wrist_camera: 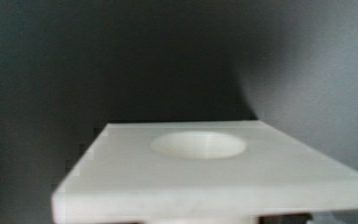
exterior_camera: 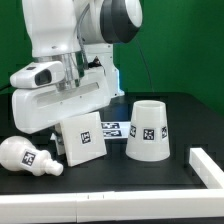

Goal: Assemble lamp

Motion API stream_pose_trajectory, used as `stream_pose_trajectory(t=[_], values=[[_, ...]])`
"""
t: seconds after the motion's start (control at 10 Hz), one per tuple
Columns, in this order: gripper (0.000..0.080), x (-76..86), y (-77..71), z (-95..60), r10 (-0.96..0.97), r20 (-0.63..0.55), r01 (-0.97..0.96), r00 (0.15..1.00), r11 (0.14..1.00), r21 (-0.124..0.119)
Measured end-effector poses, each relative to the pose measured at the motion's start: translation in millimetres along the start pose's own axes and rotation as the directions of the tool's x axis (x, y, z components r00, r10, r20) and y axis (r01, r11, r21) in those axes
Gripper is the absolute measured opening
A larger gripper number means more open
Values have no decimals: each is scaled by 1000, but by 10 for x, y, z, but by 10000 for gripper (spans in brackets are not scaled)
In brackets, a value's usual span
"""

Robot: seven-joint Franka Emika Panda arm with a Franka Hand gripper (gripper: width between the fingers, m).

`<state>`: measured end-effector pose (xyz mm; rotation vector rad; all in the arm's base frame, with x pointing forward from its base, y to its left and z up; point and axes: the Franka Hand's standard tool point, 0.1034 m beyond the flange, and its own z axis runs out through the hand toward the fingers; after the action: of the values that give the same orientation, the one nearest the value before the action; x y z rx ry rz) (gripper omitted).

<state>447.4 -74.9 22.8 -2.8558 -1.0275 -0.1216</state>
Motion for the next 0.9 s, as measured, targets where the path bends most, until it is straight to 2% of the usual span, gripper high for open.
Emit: stream_pose_trajectory(t=[0.2, 0.4, 0.6, 0.9], values=[[310, -2, 2, -4, -2, 0, 2, 1000, 1000, -1], [310, -17, -26, -192, -146, 25, 147, 989, 989, -29], [310, -171, -24, -385, -272, 42, 274, 961, 961, -47], [310, -235, -10, -365, -396, 64, 398, 916, 916, -37]])
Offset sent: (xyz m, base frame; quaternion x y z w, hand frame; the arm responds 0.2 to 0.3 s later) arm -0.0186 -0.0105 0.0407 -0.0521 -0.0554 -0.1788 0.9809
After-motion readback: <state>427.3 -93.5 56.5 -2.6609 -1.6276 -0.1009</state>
